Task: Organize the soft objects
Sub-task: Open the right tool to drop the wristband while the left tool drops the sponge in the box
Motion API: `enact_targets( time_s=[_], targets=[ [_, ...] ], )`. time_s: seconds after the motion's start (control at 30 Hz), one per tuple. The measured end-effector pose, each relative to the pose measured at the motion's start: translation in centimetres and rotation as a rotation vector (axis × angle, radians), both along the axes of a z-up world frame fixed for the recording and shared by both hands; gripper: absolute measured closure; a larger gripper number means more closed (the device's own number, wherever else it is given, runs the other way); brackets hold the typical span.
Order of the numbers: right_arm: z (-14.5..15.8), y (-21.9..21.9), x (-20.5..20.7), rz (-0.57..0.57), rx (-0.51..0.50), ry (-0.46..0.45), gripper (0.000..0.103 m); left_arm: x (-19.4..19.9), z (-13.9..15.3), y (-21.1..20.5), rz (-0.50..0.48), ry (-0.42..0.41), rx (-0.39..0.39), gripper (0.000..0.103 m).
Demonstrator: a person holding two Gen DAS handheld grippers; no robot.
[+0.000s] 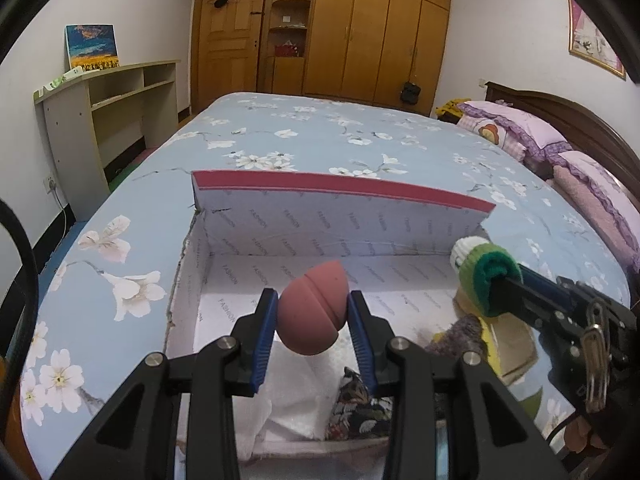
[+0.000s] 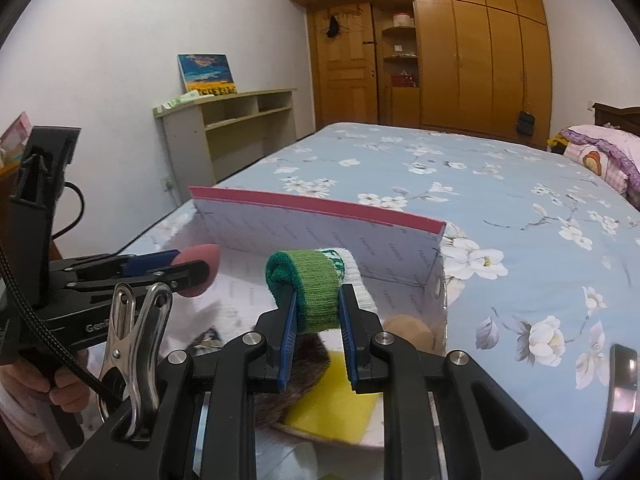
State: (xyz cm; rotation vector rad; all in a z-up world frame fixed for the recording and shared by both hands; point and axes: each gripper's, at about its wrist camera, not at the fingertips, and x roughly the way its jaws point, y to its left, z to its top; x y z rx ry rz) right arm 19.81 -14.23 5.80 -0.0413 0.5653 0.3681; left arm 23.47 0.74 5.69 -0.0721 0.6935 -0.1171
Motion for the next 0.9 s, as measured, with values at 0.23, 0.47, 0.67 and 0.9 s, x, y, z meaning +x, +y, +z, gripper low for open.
enact_targets(
  time_s=[0.23, 0.47, 0.67, 0.9],
  targets=[
    [-1.2, 0.1, 1.5, -0.022, -0.026, 0.012, 0.082, 1.0, -1.3, -0.2, 0.014, 0.009, 0.024, 0.066],
    [-2.6, 0.6, 2.7, -0.045, -0.077, 0.021, 0.082, 2.0, -2.3, -0.1, 0.033, 0.033, 0.042, 0.065],
    [-3.6, 0.7, 3.4, -0.045, -0.078, 0.046, 0.082, 2.4, -3.0, 0.1, 0.040, 0.048, 0.045, 0.065],
    [-3.9, 0.6, 3.5, -0.047, -0.069, 0.055, 0.081, 2.5, -3.0, -0.1, 0.040, 0.056, 0.048, 0.058]
  ],
)
